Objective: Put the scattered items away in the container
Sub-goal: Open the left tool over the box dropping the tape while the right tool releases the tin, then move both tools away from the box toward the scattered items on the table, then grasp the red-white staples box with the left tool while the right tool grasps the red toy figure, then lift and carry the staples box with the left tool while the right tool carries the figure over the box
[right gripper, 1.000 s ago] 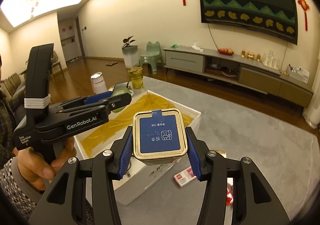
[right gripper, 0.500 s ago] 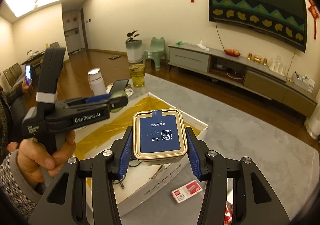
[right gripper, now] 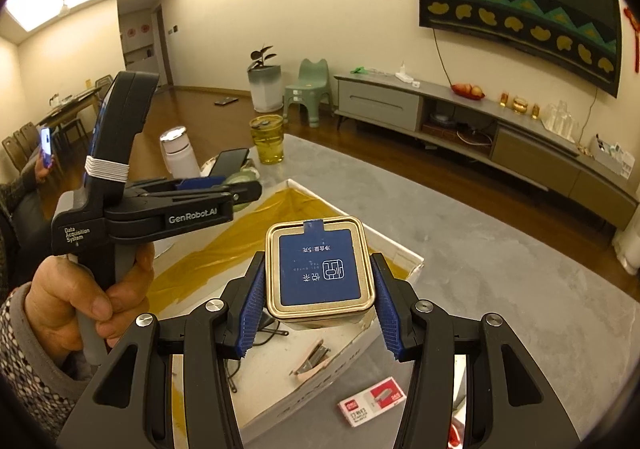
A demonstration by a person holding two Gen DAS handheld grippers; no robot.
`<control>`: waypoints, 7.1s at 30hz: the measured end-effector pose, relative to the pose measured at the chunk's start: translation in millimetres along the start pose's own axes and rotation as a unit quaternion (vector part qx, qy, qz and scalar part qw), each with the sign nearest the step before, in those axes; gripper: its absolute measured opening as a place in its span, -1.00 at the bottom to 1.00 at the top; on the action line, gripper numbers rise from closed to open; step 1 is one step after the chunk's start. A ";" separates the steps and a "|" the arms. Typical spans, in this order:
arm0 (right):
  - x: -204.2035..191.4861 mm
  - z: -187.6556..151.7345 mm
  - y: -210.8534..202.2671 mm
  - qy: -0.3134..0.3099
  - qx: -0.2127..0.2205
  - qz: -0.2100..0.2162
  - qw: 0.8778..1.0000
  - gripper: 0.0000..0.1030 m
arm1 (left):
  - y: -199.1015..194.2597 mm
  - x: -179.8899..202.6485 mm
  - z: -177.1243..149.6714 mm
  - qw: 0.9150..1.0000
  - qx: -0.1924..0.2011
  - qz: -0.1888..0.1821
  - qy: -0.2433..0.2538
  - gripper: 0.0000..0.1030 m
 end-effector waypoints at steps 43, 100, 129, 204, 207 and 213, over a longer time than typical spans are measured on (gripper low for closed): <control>16.3 -9.1 106.8 -0.010 -0.101 -0.005 0.995 0.04 | 82.5 -4.5 -11.2 0.993 -0.119 0.004 -0.016 0.12; 94.9 -129.9 -137.0 0.136 0.036 0.017 0.990 0.03 | -58.6 192.5 -118.8 0.977 -0.031 -0.070 0.198 0.12; 166.5 -201.2 -47.5 0.159 -0.105 -0.026 0.981 0.03 | 60.2 216.4 -183.9 0.963 -0.141 -0.019 0.231 0.12; 159.0 -224.1 -27.9 0.163 -0.153 0.011 0.975 -0.43 | 61.6 203.1 -174.7 0.968 -0.122 -0.064 0.211 -0.24; 146.4 -220.3 -16.5 0.145 -0.155 0.027 0.977 -0.20 | 61.6 201.9 -173.2 0.969 -0.121 -0.061 0.208 -0.24; 113.5 -221.2 1.0 0.062 -0.157 0.000 0.986 -0.11 | 63.6 199.1 -171.8 0.969 -0.124 -0.060 0.206 -0.24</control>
Point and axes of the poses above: each gripper's, at about its wrist camera, not at the fingertips, and y roughly the way its jaws point, x to its right, z to its top, the point moved 3 cm from there along y, roughly the way its jaws point, and after that the axes turned 1 degree about y, right-handed, at the moved point
